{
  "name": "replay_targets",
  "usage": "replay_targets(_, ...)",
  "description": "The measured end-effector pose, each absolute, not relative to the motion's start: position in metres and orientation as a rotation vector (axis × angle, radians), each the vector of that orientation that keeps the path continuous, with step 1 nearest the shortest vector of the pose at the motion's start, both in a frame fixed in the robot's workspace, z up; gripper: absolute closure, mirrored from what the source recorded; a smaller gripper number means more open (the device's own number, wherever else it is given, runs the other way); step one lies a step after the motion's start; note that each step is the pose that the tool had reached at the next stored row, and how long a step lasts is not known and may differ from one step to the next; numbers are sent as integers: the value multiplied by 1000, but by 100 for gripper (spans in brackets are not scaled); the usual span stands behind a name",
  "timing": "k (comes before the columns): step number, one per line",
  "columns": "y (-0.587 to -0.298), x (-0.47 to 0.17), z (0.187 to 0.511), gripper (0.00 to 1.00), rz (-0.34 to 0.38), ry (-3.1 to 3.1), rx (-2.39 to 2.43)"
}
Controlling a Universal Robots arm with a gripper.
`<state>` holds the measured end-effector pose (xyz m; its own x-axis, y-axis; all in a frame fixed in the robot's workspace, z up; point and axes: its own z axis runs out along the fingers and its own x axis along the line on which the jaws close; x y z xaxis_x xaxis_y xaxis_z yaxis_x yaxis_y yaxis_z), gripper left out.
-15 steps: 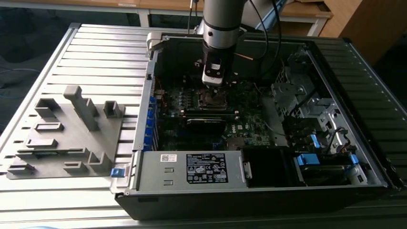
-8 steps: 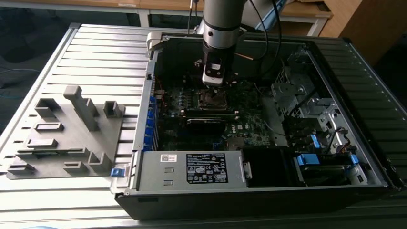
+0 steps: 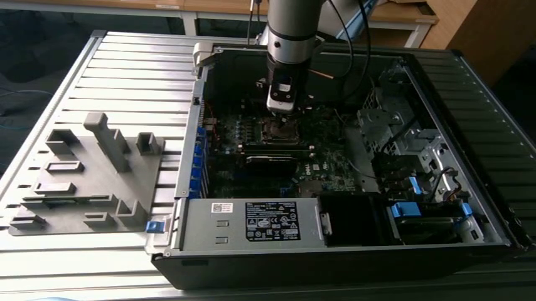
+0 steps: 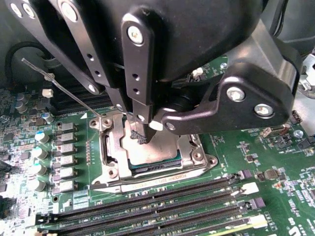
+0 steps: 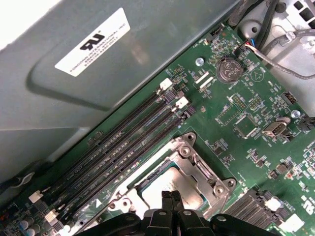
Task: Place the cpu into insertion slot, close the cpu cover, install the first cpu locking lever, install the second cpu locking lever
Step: 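Close the cpu cover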
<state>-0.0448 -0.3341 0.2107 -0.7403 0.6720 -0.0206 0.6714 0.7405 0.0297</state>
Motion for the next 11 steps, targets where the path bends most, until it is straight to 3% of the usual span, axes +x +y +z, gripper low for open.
replay_targets(11,-334,-45,211,89,33,2931,1046)
